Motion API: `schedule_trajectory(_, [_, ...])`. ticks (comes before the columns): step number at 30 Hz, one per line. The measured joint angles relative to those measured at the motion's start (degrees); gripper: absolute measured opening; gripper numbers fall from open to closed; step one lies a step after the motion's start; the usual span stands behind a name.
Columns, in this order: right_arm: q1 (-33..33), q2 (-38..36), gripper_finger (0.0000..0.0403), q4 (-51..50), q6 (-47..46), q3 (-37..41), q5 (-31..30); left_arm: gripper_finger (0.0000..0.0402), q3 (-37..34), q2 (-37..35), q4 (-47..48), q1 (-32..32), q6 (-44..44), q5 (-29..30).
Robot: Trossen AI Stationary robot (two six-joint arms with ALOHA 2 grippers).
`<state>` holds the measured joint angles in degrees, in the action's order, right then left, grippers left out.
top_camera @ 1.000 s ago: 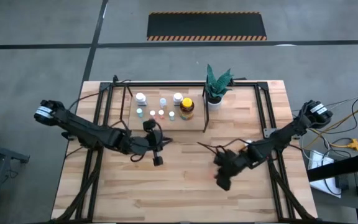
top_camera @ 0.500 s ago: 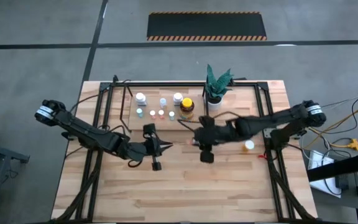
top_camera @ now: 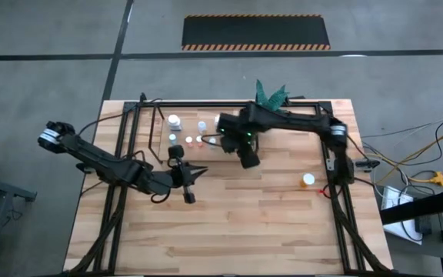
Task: Pick and place medicine bottles onto shelf by color
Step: Put the pink medicine bottle on the shelf
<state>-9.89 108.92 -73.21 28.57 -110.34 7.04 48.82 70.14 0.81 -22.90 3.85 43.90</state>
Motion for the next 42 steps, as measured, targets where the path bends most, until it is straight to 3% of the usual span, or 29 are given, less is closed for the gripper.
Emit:
schedule_trajectory(8, [-4.72,7.27,0.0104,-3.02,-2.14,-4.39,-0.29,0.0006,-0.52,-4.35,3.33,0.00,-0.08,0.28])
schedule_trajectory(14, [-4.79,7.39,0.0104,-2.99,-4.50,-3.71,-5.54,0.0006,-3.12,-7.98,4.34,-0.04,-0.47,0.40])
schedule_trajectory(42, [-4.36,6.13,0.0104,-4.27,-10.77,-0.18,-6.13,0.0006,-5.22,-10.31,4.23,-0.13,-1.98,0.35])
